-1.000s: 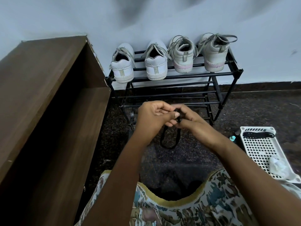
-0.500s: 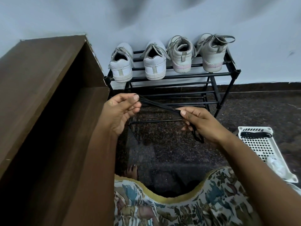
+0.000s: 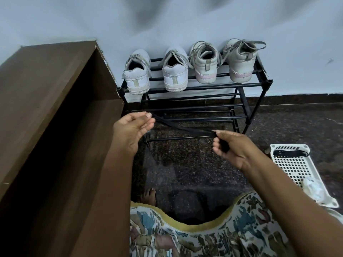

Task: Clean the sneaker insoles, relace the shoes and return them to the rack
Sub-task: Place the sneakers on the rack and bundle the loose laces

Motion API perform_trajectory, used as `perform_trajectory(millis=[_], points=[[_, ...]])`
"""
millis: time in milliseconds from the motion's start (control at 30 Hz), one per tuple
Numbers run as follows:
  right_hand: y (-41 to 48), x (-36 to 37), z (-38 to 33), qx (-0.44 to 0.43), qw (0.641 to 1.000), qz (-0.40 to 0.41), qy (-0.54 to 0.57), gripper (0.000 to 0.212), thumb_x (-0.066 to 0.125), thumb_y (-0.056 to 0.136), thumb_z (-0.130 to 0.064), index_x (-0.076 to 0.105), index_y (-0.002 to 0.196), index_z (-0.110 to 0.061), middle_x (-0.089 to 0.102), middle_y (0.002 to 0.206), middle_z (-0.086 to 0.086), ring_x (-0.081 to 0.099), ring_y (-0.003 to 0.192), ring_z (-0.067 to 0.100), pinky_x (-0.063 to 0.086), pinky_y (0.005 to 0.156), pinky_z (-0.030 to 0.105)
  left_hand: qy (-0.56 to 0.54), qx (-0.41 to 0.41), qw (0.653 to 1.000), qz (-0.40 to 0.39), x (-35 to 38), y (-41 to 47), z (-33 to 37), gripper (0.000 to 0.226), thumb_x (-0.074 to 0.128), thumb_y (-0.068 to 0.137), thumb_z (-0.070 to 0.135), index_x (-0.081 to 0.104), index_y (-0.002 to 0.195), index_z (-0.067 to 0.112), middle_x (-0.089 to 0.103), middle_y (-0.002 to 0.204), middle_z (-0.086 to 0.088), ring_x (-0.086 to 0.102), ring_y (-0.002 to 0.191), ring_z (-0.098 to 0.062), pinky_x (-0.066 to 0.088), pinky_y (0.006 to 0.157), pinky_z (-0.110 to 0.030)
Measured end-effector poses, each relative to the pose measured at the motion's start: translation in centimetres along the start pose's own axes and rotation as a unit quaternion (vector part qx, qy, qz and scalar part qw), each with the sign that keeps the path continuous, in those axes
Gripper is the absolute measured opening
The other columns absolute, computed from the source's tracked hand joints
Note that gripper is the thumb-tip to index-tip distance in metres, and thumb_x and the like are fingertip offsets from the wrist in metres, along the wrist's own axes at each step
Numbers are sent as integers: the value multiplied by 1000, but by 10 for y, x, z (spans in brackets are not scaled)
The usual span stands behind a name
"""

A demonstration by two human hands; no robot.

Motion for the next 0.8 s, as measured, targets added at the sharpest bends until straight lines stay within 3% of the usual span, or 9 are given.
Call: perform_trajectory(millis=[167, 267, 400, 533, 667, 800], points=[[-3, 18, 23, 93, 986, 21, 139, 23, 34, 100, 2, 49, 83, 0, 52, 75, 17, 54, 66, 22, 53, 41, 31, 206, 92, 973, -44, 40, -15, -27, 16, 69, 77, -8, 64, 72, 6, 67, 59, -1, 67, 54, -11, 57, 56, -21], [-1, 23, 29, 106, 984, 13, 143, 24, 31, 100, 3, 48, 84, 1, 51, 74, 17, 54, 65, 22, 52, 40, 32, 353, 170, 915, -97, 62, -31, -49, 21, 74, 74, -2, 66, 66, 15, 66, 59, 3, 66, 55, -12, 58, 59, -26], [0, 25, 30, 117, 984, -7, 136, 24, 31, 100, 2, 53, 92, -1, 57, 72, 15, 58, 54, 16, 51, 37, 24, 477, 248, 829, -155, 78, -47, -64, 11, 73, 75, 5, 71, 73, 16, 70, 72, 0, 65, 64, -11, 56, 64, -31], [-3, 25, 30, 120, 987, -16, 110, 34, 31, 97, 5, 55, 74, 0, 59, 50, 8, 52, 51, 11, 50, 39, 18, 565, 262, 762, -176, 85, -55, -63, 9, 64, 82, 8, 68, 86, 15, 65, 89, -4, 61, 79, -21, 53, 70, -37], [0, 23, 30, 126, 986, 2, 108, 30, 33, 94, 4, 50, 72, -3, 49, 66, 9, 43, 57, 14, 45, 47, 20, 656, 258, 674, -220, 94, -64, -63, 20, 51, 90, 9, 62, 107, 12, 58, 103, -8, 59, 93, -27, 47, 74, -35], [5, 19, 30, 135, 988, -5, 71, 27, 37, 95, -13, 50, 71, -9, 47, 70, 8, 49, 62, 20, 47, 51, 25, 656, 269, 663, -239, 95, -72, -66, 24, 53, 89, 17, 60, 112, 13, 56, 102, -6, 58, 93, -26, 46, 76, -35]])
Point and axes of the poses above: each hand's wrist, its own y-axis towards the middle knuckle, its own x-axis out of the palm, z = x × y, the point moved 2 cm from there along y, towards the middle knuckle
